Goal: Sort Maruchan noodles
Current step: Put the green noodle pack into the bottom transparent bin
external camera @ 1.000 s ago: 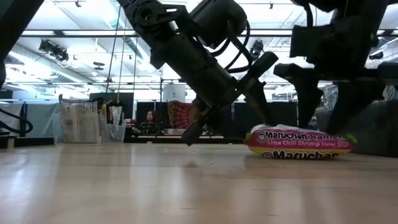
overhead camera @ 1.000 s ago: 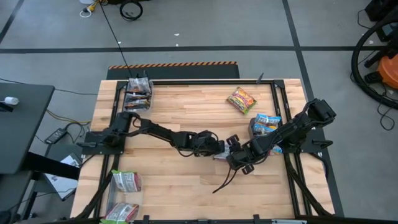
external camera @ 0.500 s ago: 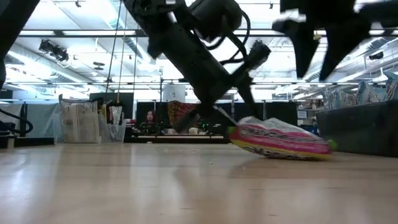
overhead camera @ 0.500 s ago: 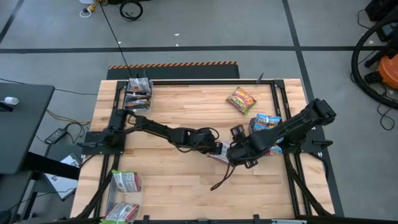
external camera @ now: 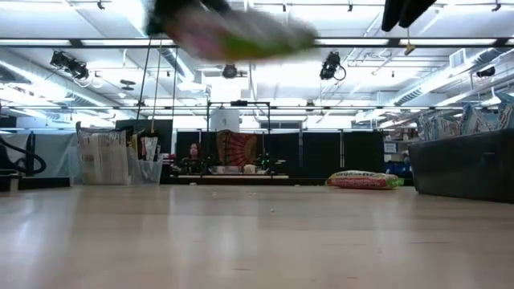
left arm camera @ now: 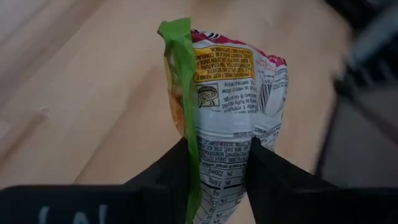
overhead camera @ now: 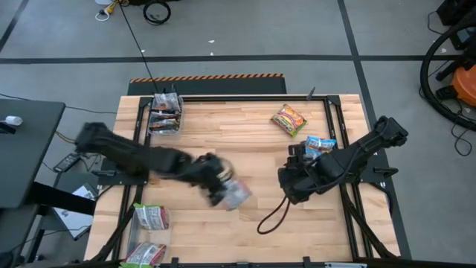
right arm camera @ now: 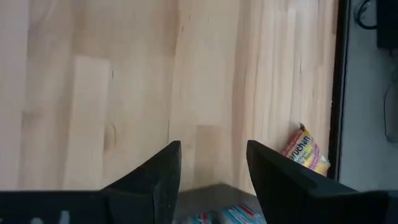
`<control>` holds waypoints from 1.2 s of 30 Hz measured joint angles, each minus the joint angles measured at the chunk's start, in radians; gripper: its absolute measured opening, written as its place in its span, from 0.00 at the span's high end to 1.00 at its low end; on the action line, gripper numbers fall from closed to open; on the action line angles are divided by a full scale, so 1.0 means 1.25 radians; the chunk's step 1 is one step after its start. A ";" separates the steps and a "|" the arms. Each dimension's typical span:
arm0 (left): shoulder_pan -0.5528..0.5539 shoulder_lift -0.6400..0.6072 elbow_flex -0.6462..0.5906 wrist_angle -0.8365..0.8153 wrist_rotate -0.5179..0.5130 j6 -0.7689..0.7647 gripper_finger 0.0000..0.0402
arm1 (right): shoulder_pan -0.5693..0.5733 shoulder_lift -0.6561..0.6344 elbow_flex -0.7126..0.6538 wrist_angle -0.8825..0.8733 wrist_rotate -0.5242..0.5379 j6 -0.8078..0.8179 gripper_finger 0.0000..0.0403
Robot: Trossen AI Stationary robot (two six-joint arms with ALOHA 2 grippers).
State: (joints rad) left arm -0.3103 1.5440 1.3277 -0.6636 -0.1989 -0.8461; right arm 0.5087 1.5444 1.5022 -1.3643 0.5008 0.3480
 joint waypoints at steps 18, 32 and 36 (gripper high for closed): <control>-0.591 -0.201 0.001 -0.560 0.010 -0.182 0.69 | -0.024 0.005 -0.001 0.570 -0.078 0.071 0.53; -0.719 0.024 0.000 -0.594 -0.036 -0.274 0.67 | 0.071 0.115 -0.001 0.692 0.042 0.305 0.53; -0.724 0.054 0.000 -0.577 -0.013 -0.270 0.59 | 0.059 0.138 -0.001 0.621 0.038 0.426 0.53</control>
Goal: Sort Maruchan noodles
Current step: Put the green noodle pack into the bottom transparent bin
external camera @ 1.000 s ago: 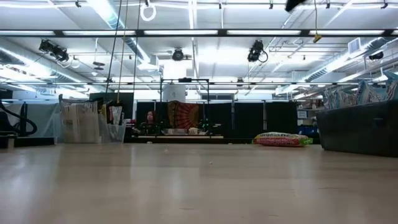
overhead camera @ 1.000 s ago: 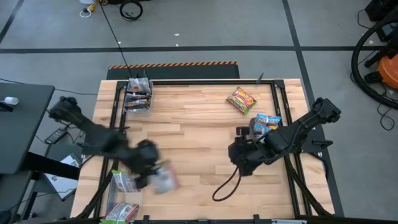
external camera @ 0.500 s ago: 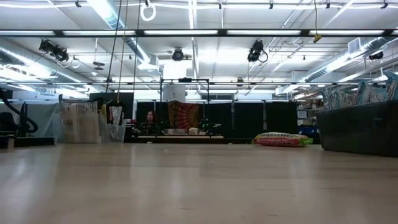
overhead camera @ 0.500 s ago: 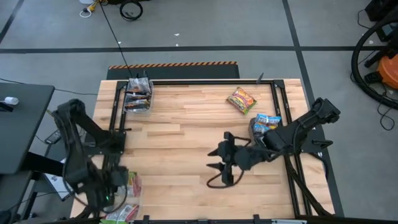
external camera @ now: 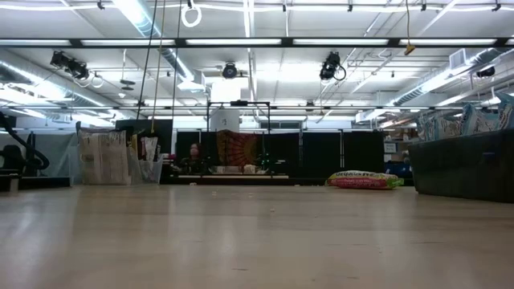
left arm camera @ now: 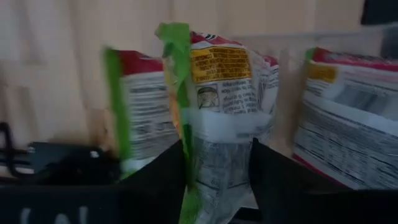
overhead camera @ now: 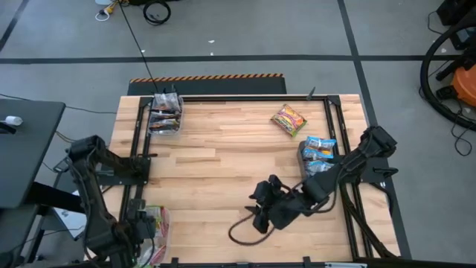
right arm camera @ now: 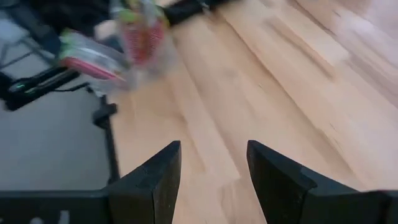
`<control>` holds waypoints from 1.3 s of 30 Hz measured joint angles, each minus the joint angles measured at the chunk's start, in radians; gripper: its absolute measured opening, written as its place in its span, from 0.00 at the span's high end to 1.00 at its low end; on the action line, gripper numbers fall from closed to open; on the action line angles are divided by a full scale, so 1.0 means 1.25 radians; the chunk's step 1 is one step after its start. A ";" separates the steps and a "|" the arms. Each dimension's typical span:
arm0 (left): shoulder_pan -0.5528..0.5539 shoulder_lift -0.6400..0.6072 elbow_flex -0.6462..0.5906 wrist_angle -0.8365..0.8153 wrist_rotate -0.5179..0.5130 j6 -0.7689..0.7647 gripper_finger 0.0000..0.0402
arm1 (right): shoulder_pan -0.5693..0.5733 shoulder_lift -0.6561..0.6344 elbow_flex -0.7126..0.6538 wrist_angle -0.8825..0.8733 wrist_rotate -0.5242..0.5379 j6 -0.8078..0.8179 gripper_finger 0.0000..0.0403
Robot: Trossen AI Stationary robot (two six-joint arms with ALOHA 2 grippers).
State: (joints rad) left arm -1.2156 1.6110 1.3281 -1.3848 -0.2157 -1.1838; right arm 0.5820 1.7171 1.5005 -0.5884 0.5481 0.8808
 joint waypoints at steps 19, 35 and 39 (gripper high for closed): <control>0.205 -0.209 0.163 -0.091 -0.192 0.138 0.37 | -0.430 -0.037 0.124 -0.650 -0.134 -0.184 0.51; 0.675 -0.330 0.174 0.277 -0.517 0.538 0.37 | -0.954 -0.078 -0.317 -0.376 -0.319 -0.593 0.22; 0.785 -0.319 0.136 0.333 -0.479 0.550 0.37 | -0.999 -0.081 -0.391 -0.294 -0.311 -0.654 0.22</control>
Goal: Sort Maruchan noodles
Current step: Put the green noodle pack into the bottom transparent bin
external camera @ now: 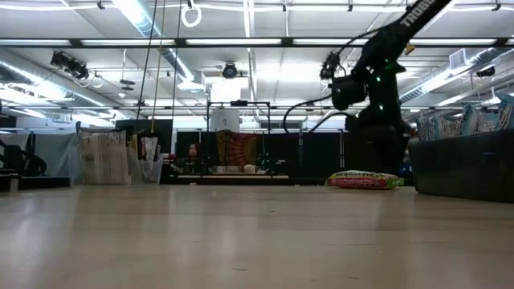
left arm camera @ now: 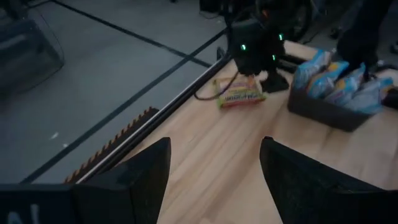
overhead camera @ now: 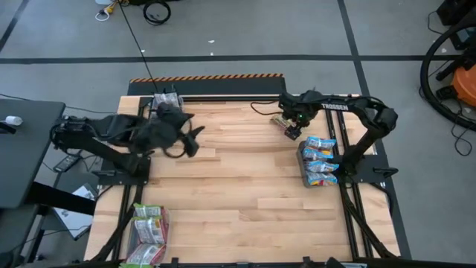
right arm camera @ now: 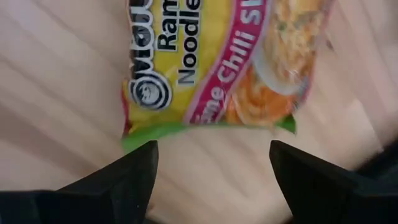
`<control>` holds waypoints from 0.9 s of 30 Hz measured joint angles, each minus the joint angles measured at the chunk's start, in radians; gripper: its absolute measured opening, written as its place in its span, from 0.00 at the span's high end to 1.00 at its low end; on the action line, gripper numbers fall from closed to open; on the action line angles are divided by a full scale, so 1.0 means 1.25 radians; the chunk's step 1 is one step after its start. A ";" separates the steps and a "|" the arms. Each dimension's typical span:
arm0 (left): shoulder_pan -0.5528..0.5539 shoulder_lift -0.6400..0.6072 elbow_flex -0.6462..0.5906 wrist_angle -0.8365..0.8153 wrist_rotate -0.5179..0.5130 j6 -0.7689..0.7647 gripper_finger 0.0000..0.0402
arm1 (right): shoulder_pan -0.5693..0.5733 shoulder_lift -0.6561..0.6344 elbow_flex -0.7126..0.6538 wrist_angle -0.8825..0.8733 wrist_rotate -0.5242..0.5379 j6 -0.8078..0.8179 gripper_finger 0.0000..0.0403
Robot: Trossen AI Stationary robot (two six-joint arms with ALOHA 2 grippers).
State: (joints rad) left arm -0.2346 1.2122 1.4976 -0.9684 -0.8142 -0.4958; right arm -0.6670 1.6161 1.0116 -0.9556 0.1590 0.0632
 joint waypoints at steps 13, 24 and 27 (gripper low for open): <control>0.274 -0.014 -0.232 0.479 0.371 0.197 0.37 | 0.026 -0.003 0.033 0.165 -0.395 -0.070 0.26; 0.385 -0.022 -0.483 0.762 0.571 0.212 0.37 | 0.040 -0.019 0.095 0.190 0.026 -0.270 0.26; 0.403 -0.021 -0.542 0.835 0.620 0.211 0.37 | 0.001 -0.002 0.095 0.189 -0.014 -0.244 0.26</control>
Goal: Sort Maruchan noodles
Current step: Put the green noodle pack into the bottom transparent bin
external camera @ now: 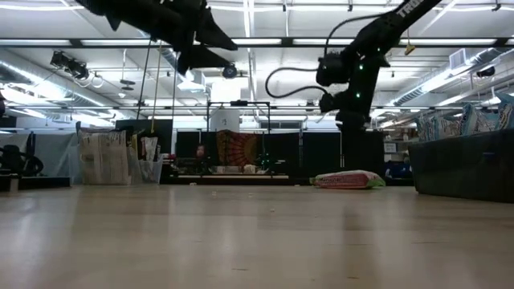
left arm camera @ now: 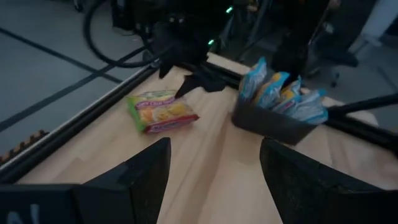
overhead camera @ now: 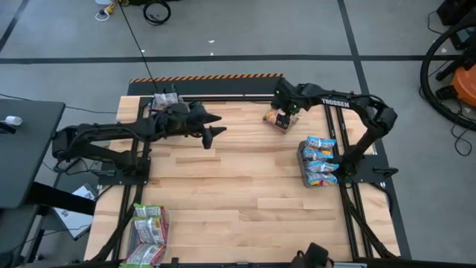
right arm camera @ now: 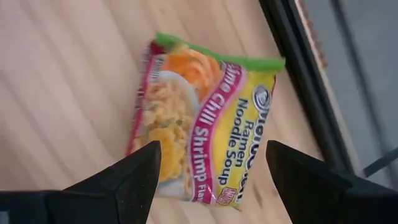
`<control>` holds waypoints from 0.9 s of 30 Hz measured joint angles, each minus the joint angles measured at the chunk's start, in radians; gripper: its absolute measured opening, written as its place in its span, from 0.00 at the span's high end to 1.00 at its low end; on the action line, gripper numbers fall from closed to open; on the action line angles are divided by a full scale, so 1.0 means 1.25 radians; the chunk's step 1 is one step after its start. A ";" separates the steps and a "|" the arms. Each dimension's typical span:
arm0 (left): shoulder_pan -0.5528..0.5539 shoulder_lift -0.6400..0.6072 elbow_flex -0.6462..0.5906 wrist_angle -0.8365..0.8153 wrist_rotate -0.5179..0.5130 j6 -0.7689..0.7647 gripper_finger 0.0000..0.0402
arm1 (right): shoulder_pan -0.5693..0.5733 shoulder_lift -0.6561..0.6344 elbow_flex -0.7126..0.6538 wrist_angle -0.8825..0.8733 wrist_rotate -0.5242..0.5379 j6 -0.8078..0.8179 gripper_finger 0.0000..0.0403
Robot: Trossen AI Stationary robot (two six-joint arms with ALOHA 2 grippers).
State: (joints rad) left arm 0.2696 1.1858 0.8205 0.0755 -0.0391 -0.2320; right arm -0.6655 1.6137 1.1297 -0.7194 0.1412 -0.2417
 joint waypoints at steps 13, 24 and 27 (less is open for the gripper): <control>0.097 -0.001 -0.099 0.220 0.146 -0.114 0.37 | -0.120 0.076 0.001 0.172 -0.118 0.343 0.21; 0.145 -0.001 -0.100 0.218 0.217 -0.078 0.37 | -0.143 0.226 0.064 0.182 -0.129 0.553 0.21; 0.158 -0.001 -0.100 0.218 0.235 -0.079 0.37 | -0.137 0.262 0.100 0.175 -0.137 0.578 0.24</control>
State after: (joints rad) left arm 0.4672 1.1847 0.6952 0.3477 0.2543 -0.3307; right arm -0.8362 1.9406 1.2544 -0.5009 -0.0294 0.4808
